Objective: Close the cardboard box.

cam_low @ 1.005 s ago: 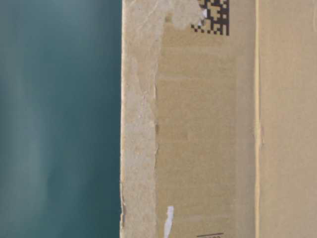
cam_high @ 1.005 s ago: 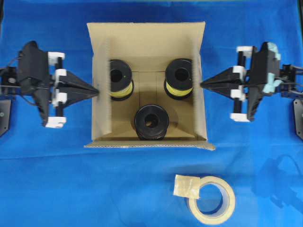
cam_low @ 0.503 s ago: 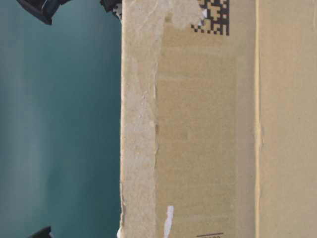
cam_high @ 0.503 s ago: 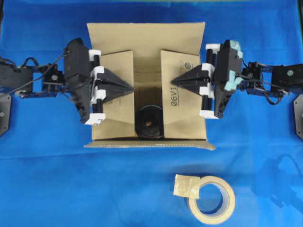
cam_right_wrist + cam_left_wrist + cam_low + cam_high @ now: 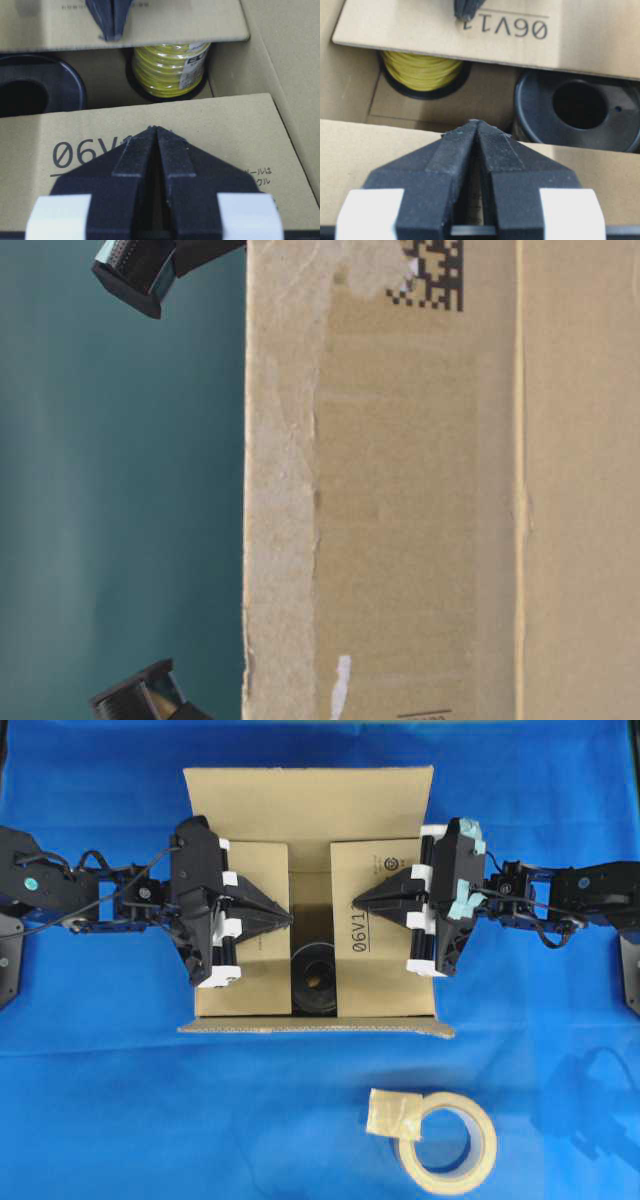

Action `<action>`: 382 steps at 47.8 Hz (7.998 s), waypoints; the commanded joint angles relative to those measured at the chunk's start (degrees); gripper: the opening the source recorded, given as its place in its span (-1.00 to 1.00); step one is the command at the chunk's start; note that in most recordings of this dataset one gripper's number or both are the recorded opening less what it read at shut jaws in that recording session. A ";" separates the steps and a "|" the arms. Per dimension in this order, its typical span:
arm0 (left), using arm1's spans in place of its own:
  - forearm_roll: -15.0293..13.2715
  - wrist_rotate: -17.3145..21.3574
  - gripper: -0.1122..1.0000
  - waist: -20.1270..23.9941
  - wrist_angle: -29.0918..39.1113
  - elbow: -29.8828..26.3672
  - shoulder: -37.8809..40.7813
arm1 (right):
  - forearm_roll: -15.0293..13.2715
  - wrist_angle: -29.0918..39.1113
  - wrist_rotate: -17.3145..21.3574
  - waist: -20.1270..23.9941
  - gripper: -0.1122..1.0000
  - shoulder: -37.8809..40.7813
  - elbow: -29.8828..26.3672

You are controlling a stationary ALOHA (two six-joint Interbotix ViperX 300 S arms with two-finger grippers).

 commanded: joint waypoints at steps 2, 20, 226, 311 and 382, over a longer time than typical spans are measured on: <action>0.00 0.09 -0.80 0.18 -1.41 -1.76 0.00 | 0.09 -0.62 0.09 0.18 -0.80 -0.53 -0.79; 0.00 5.10 -0.80 4.83 -3.78 -9.32 4.13 | 0.09 -1.58 0.09 0.97 -0.80 -0.44 -0.97; 0.09 8.88 -0.80 12.30 9.14 -19.25 -3.60 | 3.52 7.21 0.09 10.02 -0.80 -9.49 5.71; 0.18 1.49 -0.80 9.93 57.92 -30.50 -2.64 | 3.08 5.98 -0.70 7.38 -0.80 -9.58 5.71; 0.18 -8.26 -0.80 3.25 29.62 -10.37 -4.83 | 3.08 6.06 -0.79 1.67 -0.80 -10.28 6.24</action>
